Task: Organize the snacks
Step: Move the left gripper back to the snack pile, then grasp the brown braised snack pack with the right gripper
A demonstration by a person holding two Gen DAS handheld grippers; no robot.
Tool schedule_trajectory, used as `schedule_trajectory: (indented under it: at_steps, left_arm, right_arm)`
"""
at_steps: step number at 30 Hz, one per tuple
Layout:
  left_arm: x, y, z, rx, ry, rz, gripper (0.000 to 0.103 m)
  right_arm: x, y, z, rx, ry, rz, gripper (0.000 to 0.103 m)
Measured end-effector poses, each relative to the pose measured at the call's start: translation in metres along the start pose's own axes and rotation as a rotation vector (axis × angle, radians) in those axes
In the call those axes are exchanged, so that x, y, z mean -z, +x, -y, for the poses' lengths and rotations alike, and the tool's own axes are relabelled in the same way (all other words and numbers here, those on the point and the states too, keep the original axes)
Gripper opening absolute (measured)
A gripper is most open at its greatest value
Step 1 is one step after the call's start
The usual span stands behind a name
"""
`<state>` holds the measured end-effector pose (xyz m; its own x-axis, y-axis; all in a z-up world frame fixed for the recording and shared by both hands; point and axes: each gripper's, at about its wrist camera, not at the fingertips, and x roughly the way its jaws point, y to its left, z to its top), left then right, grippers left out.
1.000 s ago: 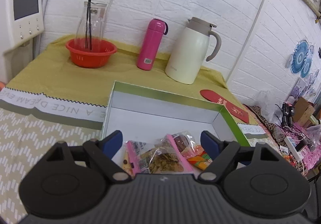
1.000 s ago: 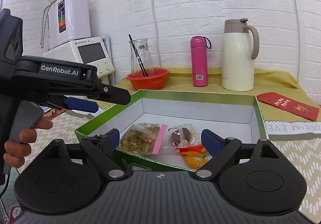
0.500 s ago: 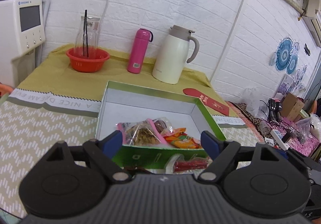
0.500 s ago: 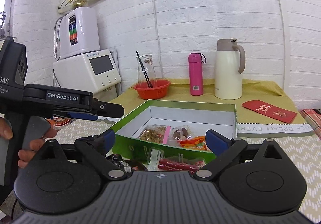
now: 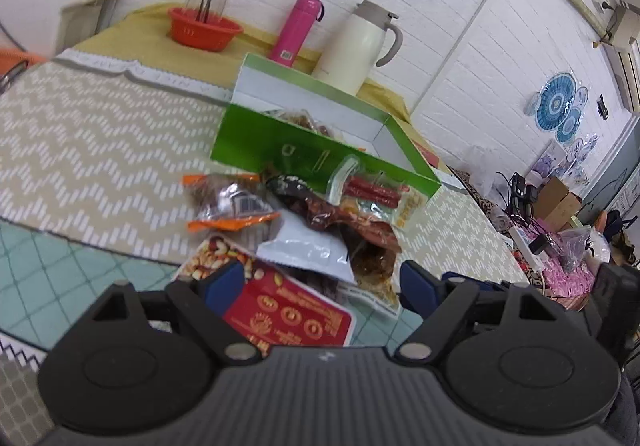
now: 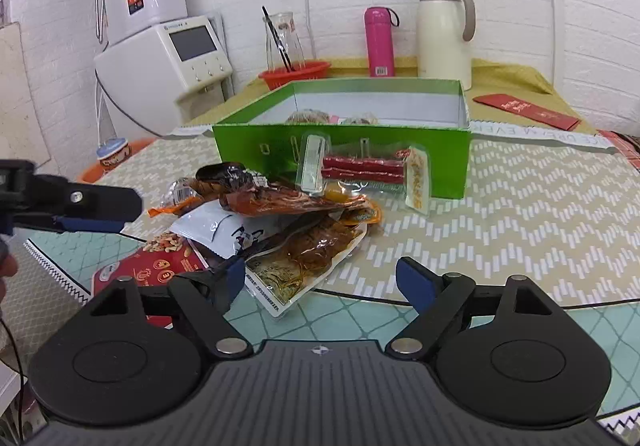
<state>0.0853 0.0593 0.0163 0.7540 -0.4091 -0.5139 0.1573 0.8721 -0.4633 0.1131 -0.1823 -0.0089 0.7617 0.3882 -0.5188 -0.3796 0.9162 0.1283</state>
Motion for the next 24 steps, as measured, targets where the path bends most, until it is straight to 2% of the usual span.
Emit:
schedule_trajectory:
  at_steps: [4, 7, 8, 10, 11, 12, 16, 19, 20, 21, 22, 24]
  left_arm:
    - [0.006, -0.014, -0.004, -0.037, 0.017, 0.034, 0.082]
    - [0.007, -0.019, -0.002, -0.025, 0.031, 0.039, 0.082]
    - [0.006, -0.019, -0.001, -0.017, 0.039, 0.035, 0.082]
    - [0.009, -0.019, 0.003, 0.002, 0.060, 0.029, 0.082]
    - [0.010, -0.017, 0.005, 0.013, 0.068, 0.021, 0.082]
    - [0.011, -0.015, 0.007, 0.023, 0.072, 0.011, 0.082]
    - [0.018, 0.000, 0.019, 0.079, 0.076, -0.032, 0.082]
    - [0.023, 0.012, 0.030, 0.118, 0.087, -0.067, 0.082]
    - [0.024, 0.017, 0.035, 0.130, 0.093, -0.079, 0.082]
    - [0.026, 0.020, 0.039, 0.140, 0.097, -0.090, 0.082]
    - [0.027, 0.024, 0.043, 0.146, 0.101, -0.100, 0.082]
    - [0.029, 0.030, 0.050, 0.157, 0.108, -0.116, 0.082]
  right_arm:
    - [-0.005, 0.025, -0.005, 0.002, 0.079, -0.022, 0.103]
    - [-0.010, 0.040, -0.006, 0.050, 0.096, -0.019, 0.103]
    - [-0.009, 0.044, -0.006, 0.057, 0.086, -0.037, 0.089]
    - [-0.003, 0.040, -0.004, 0.030, 0.029, -0.039, 0.078]
    - [0.000, 0.033, -0.003, 0.023, -0.021, -0.046, 0.069]
    - [0.004, 0.026, 0.000, 0.019, -0.059, -0.052, 0.069]
    - [0.021, -0.010, 0.019, 0.015, -0.123, -0.068, 0.069]
    - [0.033, -0.033, 0.033, 0.020, -0.101, -0.065, 0.074]
    - [0.037, -0.038, 0.034, 0.022, -0.100, -0.063, 0.078]
    - [0.039, -0.042, 0.035, 0.029, -0.096, -0.063, 0.092]
    - [0.041, -0.046, 0.034, 0.045, -0.085, -0.060, 0.099]
    - [0.042, -0.051, 0.030, 0.059, -0.076, -0.039, 0.103]
